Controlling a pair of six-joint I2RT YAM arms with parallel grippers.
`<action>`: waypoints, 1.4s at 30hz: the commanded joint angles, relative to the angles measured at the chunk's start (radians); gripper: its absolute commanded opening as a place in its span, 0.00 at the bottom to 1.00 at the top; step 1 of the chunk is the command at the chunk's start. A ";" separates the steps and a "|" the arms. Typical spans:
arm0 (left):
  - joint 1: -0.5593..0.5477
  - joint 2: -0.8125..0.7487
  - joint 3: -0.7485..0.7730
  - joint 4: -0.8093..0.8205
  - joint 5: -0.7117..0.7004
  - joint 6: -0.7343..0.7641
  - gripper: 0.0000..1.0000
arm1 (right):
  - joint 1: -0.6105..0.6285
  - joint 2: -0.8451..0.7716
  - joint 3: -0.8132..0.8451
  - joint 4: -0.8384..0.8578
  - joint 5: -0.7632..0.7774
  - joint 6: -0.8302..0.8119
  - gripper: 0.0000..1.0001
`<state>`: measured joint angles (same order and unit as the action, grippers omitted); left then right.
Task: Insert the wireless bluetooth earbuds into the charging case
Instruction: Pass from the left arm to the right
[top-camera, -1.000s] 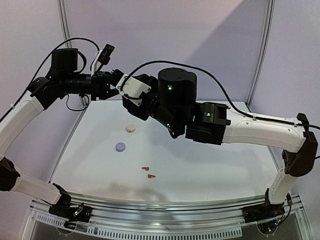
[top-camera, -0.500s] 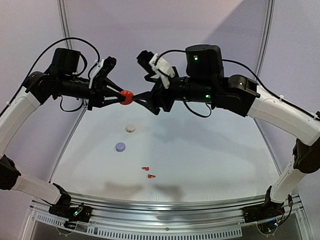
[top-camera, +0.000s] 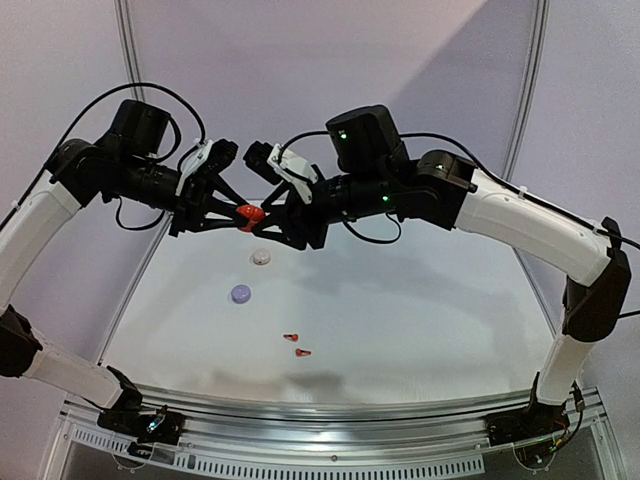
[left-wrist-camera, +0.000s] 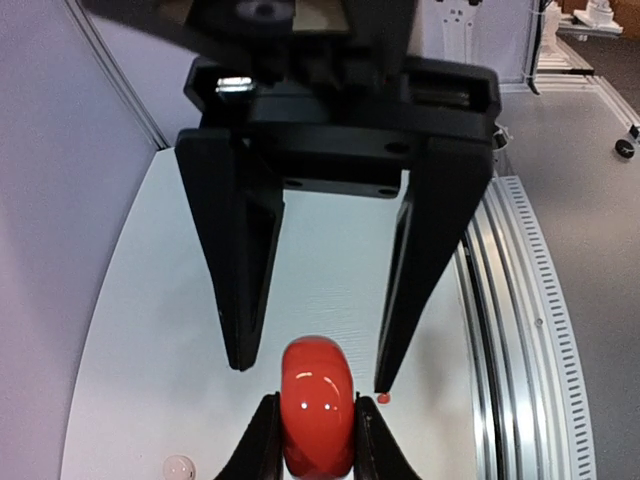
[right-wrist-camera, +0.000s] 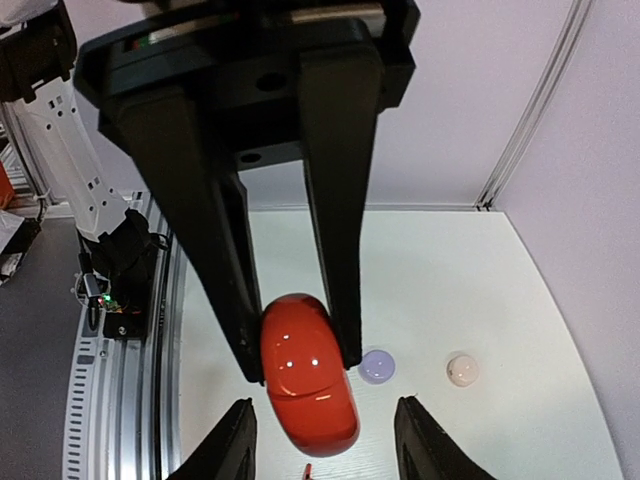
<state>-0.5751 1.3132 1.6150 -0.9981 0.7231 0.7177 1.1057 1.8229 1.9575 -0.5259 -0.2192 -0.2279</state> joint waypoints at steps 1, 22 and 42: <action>-0.022 0.006 0.020 -0.039 0.003 0.025 0.00 | -0.001 0.026 0.032 -0.019 -0.036 -0.003 0.43; -0.025 0.008 0.000 -0.052 -0.016 0.044 0.00 | -0.001 0.015 0.040 -0.020 -0.091 -0.011 0.18; 0.000 -0.341 -0.459 0.667 0.013 -0.391 0.99 | -0.021 -0.156 -0.181 0.359 -0.113 0.115 0.00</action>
<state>-0.5823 1.0332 1.2152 -0.5880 0.6395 0.5041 1.0924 1.7611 1.8271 -0.3656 -0.2947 -0.1764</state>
